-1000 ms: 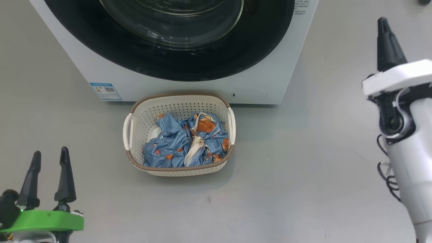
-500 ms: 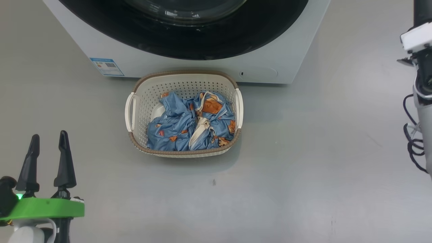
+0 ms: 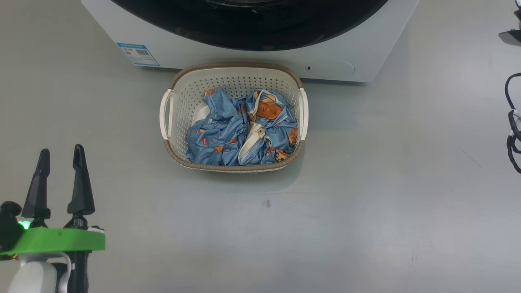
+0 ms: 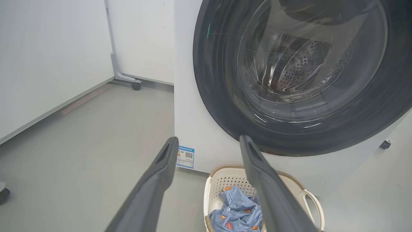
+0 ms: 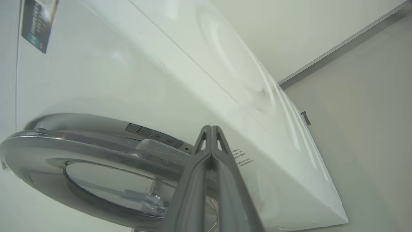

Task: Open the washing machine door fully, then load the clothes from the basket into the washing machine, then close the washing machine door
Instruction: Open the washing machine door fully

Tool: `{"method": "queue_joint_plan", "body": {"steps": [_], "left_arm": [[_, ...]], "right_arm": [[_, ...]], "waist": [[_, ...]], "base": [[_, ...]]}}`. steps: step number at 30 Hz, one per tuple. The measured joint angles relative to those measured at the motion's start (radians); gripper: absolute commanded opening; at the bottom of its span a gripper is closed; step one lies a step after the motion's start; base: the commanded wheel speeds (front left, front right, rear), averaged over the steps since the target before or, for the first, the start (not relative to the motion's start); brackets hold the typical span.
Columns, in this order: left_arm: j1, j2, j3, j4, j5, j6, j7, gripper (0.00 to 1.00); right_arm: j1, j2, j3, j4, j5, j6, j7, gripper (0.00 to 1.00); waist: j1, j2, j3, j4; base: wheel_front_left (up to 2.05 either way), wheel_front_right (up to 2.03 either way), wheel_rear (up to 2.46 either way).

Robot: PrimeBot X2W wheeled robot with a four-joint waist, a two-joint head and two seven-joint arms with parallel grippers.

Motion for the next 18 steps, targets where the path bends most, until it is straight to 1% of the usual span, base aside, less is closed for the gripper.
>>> {"method": "queue_joint_plan", "body": {"steps": [11, 18], "left_arm": [[-0.021, -0.022, -0.010, 0.000, -0.002, 0.000, 0.000, 1.00], [-0.042, -0.030, -0.019, 0.001, -0.002, 0.000, 0.000, 1.00]], "right_arm": [[-0.094, -0.004, 0.030, 0.025, 0.066, 0.000, 0.123, 0.00], [-0.137, -0.025, 0.037, 0.034, 0.090, 0.000, 0.172, 0.00]], "waist": [[0.0000, 0.0000, 0.047, 0.037], [0.0000, 0.0000, 0.070, 0.062]], "base": [[0.00, 0.00, 0.00], [0.00, 0.00, 0.00]]}}
